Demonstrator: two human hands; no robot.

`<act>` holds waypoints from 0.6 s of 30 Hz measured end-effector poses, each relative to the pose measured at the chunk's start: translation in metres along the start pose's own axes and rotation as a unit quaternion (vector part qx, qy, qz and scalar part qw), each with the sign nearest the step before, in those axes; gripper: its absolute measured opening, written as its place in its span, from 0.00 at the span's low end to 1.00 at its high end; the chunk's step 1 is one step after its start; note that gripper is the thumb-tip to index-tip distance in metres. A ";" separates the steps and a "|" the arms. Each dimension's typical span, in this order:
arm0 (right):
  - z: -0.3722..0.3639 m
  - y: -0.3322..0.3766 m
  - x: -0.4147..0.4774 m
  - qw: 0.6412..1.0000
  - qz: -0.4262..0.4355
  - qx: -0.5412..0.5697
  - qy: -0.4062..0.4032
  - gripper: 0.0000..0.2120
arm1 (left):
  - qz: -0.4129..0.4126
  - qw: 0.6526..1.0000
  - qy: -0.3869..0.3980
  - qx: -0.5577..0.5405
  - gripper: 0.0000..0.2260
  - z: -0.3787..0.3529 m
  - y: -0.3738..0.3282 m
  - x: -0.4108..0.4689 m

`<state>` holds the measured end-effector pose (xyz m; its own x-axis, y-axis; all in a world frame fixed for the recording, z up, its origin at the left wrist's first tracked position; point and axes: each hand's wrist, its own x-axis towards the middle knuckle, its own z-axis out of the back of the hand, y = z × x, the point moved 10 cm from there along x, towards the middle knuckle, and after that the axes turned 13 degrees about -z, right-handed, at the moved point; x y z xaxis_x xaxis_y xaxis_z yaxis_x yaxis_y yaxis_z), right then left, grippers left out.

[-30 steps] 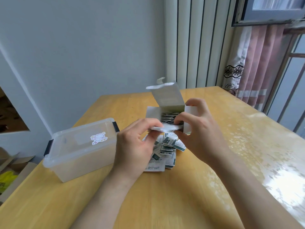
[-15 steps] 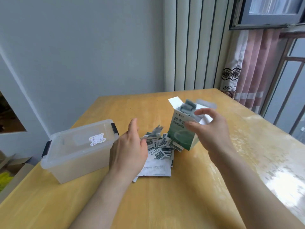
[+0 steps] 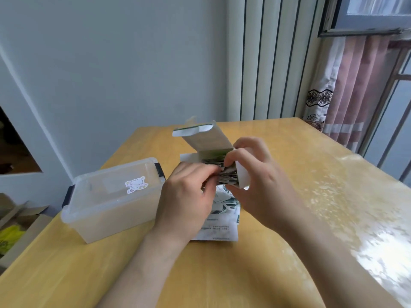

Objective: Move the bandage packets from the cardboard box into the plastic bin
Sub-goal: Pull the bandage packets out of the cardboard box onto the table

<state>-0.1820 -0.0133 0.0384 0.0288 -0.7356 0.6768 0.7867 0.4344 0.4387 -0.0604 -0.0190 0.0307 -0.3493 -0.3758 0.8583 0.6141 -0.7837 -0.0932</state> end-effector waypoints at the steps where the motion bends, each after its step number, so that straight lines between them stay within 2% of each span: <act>1: 0.000 0.002 -0.001 1.000 0.008 -0.009 -0.002 0.19 | 0.008 1.000 0.009 -0.008 0.13 -0.002 0.000 0.000; 5: -0.003 0.010 -0.002 0.999 0.033 -0.030 -0.001 0.18 | 0.046 0.998 0.034 -0.038 0.20 -0.006 0.006 -0.003; 10: -0.006 0.019 -0.003 0.998 0.052 -0.032 0.007 0.14 | 0.005 1.000 0.012 -0.002 0.08 0.000 -0.002 -0.001; 13: -0.008 0.022 -0.005 0.997 0.054 -0.044 0.013 0.14 | -0.003 0.999 -0.010 0.036 0.05 0.006 -0.001 -0.001; 18: -0.004 0.014 -0.005 1.000 0.023 -0.005 0.003 0.16 | -0.003 0.996 -0.080 -0.031 0.08 0.016 0.000 -0.002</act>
<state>-0.1687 -0.0062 0.0386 0.0688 -0.7184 0.6923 0.7901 0.4629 0.4018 -0.0481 -0.0104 0.0367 -0.2316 -0.2917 0.9281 0.5664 -0.8161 -0.1152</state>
